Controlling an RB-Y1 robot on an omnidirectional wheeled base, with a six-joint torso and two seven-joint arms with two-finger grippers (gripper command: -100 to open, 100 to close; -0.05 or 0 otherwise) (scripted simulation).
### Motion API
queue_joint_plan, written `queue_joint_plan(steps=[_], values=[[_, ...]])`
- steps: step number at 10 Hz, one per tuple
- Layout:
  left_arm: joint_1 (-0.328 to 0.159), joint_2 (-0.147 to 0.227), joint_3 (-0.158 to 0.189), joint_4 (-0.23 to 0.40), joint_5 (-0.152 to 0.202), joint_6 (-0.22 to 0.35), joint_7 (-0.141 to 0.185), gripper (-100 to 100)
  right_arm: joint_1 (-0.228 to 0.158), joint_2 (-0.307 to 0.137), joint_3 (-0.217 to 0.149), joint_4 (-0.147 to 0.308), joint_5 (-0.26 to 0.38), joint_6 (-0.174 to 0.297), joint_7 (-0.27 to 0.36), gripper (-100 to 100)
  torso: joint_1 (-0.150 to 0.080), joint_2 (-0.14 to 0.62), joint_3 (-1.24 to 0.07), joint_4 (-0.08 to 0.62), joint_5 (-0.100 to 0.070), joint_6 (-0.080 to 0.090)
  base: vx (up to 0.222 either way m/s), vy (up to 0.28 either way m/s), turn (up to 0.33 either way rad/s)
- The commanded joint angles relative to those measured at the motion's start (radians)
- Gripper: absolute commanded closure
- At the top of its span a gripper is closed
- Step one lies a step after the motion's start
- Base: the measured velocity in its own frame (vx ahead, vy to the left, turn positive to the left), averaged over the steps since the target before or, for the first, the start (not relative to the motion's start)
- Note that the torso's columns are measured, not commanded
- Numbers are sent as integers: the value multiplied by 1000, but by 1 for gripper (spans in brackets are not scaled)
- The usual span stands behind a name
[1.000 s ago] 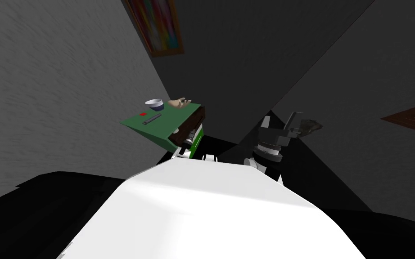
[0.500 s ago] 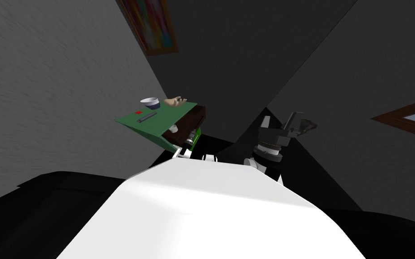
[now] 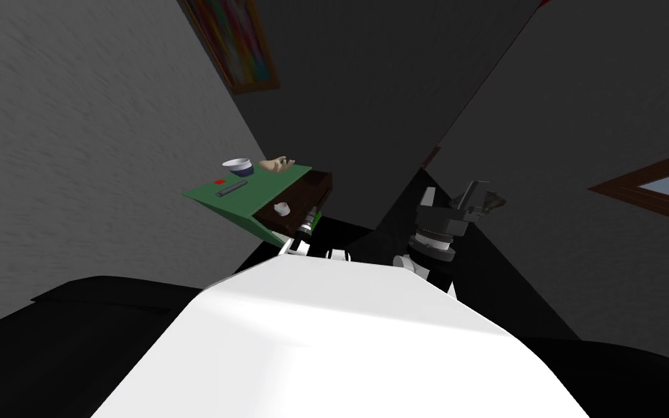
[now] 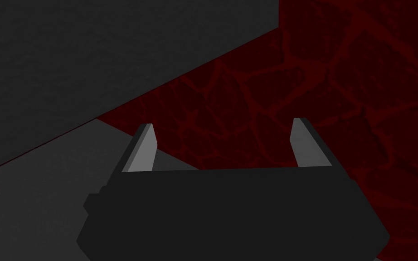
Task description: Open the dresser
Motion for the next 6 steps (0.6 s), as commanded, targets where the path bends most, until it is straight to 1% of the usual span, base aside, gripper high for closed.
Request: queue_joint_plan(steps=[1,3,6], values=[[14,10,-8,-76,-1,65,9,-100,0,0,0,0,0,0,0,0,4,-4,-2,-1,2,0,3,42,-28],[25,16,-14,-127,-1,106,15,-100,0,0,0,0,0,0,0,0,-1,-5,-3,-2,0,0,9,37,-7],[40,24,-23,-205,-2,168,23,-100,0,0,0,0,0,0,0,0,-8,-2,-1,0,-2,1,2,6,-14]])
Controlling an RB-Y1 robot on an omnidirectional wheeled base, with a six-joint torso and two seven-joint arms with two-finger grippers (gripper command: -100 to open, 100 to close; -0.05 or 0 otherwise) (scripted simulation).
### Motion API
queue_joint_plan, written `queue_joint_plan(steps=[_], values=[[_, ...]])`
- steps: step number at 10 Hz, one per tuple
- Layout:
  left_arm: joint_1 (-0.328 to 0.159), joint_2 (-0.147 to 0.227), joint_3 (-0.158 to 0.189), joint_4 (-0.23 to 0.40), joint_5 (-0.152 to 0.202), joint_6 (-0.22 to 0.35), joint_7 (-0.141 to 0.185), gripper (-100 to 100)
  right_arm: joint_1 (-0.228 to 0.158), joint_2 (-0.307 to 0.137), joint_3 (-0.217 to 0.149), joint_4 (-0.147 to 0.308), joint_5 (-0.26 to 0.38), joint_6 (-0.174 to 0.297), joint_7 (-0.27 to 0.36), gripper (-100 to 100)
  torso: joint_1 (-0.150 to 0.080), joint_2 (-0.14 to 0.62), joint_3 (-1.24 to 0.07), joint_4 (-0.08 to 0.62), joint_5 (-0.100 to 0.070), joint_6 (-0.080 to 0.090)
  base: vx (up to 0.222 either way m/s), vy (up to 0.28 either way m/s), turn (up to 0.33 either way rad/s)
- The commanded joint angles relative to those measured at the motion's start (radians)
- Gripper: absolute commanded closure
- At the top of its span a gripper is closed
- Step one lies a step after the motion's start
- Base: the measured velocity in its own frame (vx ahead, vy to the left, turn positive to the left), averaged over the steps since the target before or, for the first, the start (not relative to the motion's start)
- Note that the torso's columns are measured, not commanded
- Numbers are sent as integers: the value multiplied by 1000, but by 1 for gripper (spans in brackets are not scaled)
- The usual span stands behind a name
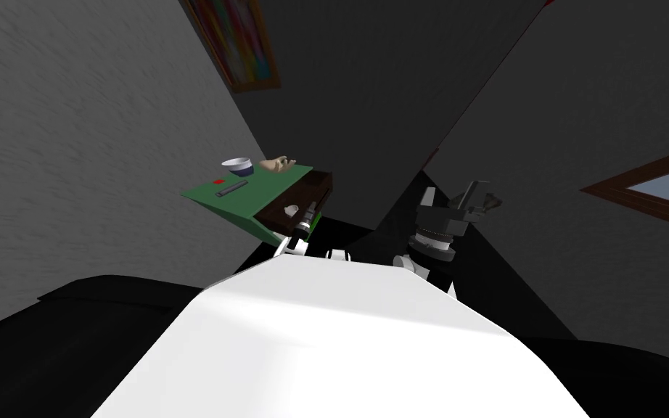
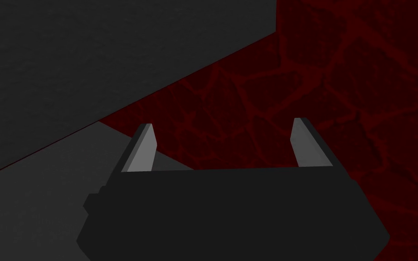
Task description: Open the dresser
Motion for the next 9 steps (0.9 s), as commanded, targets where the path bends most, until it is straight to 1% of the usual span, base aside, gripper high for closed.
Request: queue_joint_plan(steps=[1,2,3,4,9], values=[[13,7,-9,-75,-2,54,6,-100,0,0,0,0,0,0,0,0,0,2,1,2,-1,0,0,5,-14],[13,7,-9,-75,-2,54,6,-100,0,0,0,0,0,0,0,0,0,4,2,4,-2,0,3,3,-13],[22,6,-10,-60,-2,56,6,-100,0,0,0,0,0,0,0,0,-1,5,3,5,-2,0,8,3,-4],[24,7,-10,-59,-1,59,7,0,0,0,0,0,0,0,0,0,0,5,3,3,-1,-1,8,0,-9],[26,6,-12,-52,-1,65,8,0,0,0,0,0,0,0,0,0,3,1,0,-1,1,-1,2,-1,-3]])
